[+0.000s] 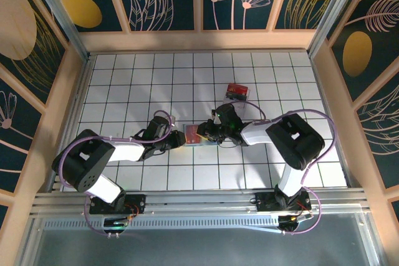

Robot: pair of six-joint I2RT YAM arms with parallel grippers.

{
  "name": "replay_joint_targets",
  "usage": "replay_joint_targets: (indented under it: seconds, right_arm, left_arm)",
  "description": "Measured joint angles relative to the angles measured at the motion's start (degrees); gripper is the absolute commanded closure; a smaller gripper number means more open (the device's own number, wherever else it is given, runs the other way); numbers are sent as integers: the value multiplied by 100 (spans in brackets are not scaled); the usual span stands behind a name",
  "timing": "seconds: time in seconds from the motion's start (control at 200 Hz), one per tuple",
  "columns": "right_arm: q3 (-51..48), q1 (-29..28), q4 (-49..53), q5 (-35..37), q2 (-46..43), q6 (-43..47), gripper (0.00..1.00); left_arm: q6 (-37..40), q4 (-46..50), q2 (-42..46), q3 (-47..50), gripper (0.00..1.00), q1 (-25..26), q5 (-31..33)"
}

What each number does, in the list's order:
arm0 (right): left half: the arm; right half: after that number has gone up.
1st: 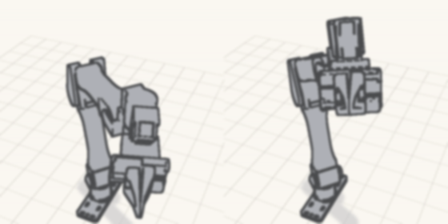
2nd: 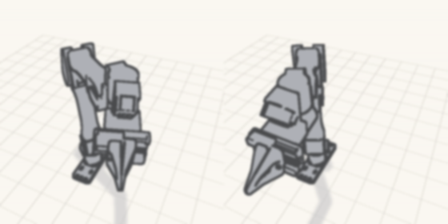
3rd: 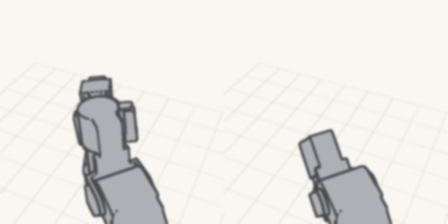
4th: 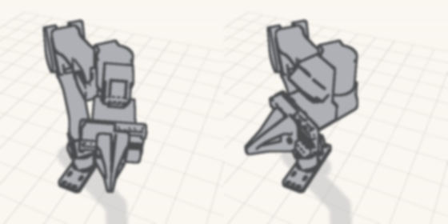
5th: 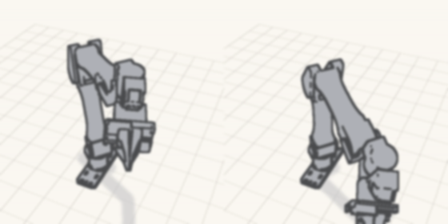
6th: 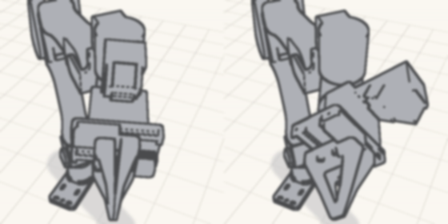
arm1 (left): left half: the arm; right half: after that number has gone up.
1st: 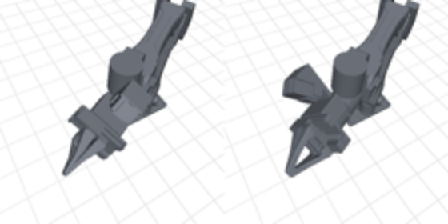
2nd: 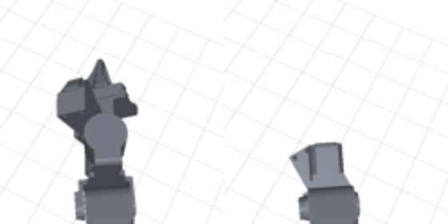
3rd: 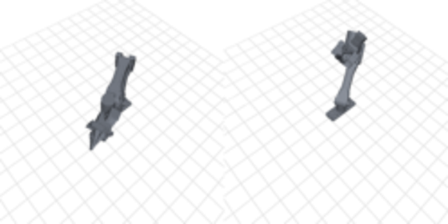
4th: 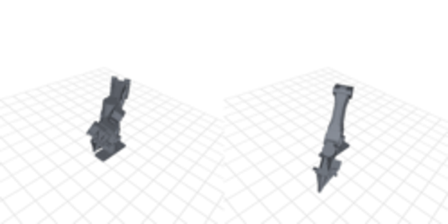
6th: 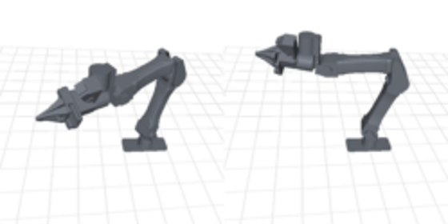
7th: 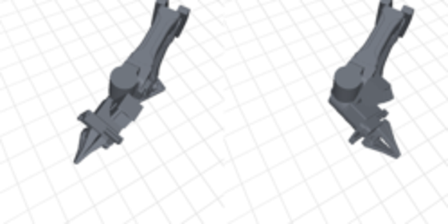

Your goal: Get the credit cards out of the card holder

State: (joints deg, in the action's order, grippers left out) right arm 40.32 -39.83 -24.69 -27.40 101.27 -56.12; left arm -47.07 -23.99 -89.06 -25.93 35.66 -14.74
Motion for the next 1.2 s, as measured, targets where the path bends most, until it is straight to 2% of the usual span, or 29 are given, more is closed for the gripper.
replay_joint_targets:
  seconds: [0.37,0.636,0.886,1.201]
  right_arm:
    - [-258,35,-817,-273,15,-192,78]
    - [-278,37,-940,-372,20,-181,77]
    - [-376,96,-1115,-450,70,-197,85]
    - [-570,225,-1399,-629,68,-280,86]
  left_arm:
    - [-20,17,-26,-2,87,-20,11]
    - [-20,20,-28,-2,89,-20,26]
    - [-66,17,-28,-2,93,-20,50]
    - [-129,50,-103,-90,100,-17,61]
